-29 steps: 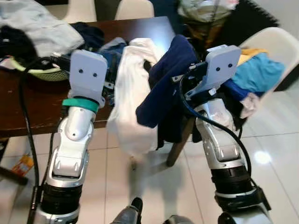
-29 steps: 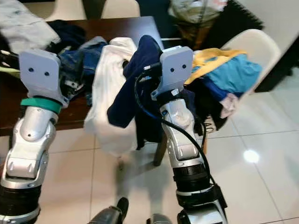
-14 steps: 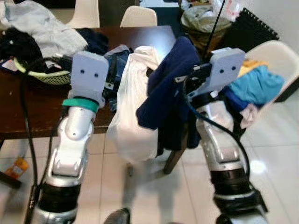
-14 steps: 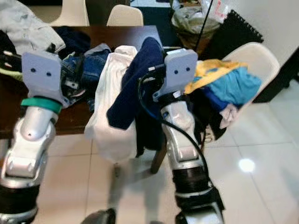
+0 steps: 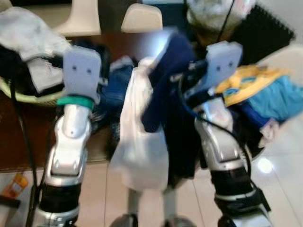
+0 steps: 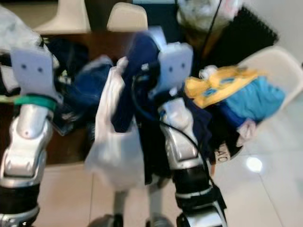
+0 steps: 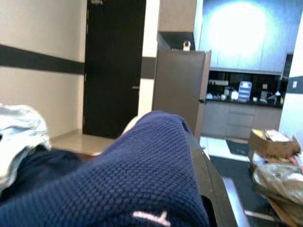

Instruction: Hang hanger

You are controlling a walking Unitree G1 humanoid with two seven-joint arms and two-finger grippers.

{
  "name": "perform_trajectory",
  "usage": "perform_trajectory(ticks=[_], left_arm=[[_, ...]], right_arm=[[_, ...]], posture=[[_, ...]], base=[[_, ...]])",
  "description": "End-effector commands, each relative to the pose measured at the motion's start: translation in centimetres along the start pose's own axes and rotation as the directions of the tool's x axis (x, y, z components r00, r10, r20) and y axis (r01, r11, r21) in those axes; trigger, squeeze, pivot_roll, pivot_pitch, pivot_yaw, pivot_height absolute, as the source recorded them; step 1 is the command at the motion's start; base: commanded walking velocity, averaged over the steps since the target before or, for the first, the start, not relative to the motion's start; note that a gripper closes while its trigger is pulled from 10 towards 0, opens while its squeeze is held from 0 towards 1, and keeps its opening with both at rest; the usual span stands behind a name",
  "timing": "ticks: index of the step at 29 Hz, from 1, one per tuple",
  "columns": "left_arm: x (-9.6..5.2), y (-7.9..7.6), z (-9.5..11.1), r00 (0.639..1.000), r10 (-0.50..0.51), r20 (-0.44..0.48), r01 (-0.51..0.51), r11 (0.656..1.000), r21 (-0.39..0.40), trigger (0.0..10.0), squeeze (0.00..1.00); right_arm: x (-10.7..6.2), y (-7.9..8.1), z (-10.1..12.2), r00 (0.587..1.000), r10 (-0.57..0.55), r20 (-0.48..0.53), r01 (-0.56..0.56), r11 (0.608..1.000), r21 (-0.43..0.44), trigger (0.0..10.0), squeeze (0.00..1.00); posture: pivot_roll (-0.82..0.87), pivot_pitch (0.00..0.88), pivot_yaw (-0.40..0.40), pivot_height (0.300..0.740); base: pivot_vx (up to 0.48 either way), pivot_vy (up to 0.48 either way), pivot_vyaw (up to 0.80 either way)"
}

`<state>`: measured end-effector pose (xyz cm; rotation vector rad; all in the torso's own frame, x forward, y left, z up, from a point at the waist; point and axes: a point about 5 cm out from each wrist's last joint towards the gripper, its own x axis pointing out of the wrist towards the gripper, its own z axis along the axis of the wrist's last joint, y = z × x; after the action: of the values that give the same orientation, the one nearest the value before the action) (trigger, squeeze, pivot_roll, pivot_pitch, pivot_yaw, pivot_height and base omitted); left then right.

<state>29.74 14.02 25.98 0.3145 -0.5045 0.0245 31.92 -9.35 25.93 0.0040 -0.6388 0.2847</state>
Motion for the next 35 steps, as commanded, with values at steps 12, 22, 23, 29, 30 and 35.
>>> perform_trajectory(ticks=[12, 22, 23, 29, 30, 35], left_arm=[[-0.2, -0.5, 0.1, 0.999, -0.034, 0.008, 0.034, 0.999, 0.018, 10.0, 0.00], [-0.2, -0.7, 0.9, 0.995, -0.087, 0.055, 0.087, 0.996, -0.005, 10.0, 0.00], [-0.2, -0.7, 1.3, 0.991, -0.104, 0.079, 0.104, 0.995, 0.012, 10.0, 0.00], [-0.3, -0.5, 2.6, 0.976, -0.118, 0.181, 0.086, 0.981, 0.173, 10.0, 0.00], [-0.5, -0.3, 3.4, 0.964, -0.097, 0.246, 0.031, 0.965, 0.260, 10.0, 0.00], [-1.6, -0.9, 4.2, 0.947, -0.098, 0.306, -0.013, 0.940, 0.341, 10.0, 0.00]], right_arm=[[-0.1, -0.6, 0.2, 0.999, -0.030, 0.025, 0.030, 1.000, 0.005, 10.0, 0.00], [0.1, -0.9, -0.1, 0.999, -0.033, 0.012, 0.033, 0.999, -0.020, 10.0, 0.00], [0.3, -1.0, -0.1, 0.999, -0.033, 0.015, 0.034, 0.999, -0.024, 10.0, 0.00], [1.3, -1.1, 0.4, 0.999, -0.021, 0.043, 0.022, 1.000, -0.023, 10.0, 0.00], [2.8, -1.0, 0.8, 0.998, -0.011, 0.069, 0.012, 1.000, -0.007, 10.0, 0.00], [7.2, -0.7, 2.4, 0.992, -0.005, 0.127, 0.001, 1.000, 0.025, 10.0, 0.00]], posture=[[0.03, 0.000, 0.043, 0.740], [0.04, 0.000, 0.042, 0.740], [0.04, 0.000, 0.042, 0.740], [0.05, 0.000, 0.036, 0.740], [0.07, 0.000, 0.023, 0.740], [0.09, 0.003, 0.010, 0.740]], base=[[0.038, 0.000, 0.00], [0.000, 0.000, 0.00], [0.000, 0.000, 0.00], [0.000, 0.000, 0.00], [0.000, 0.000, 0.00], [0.000, 0.000, 0.00]])
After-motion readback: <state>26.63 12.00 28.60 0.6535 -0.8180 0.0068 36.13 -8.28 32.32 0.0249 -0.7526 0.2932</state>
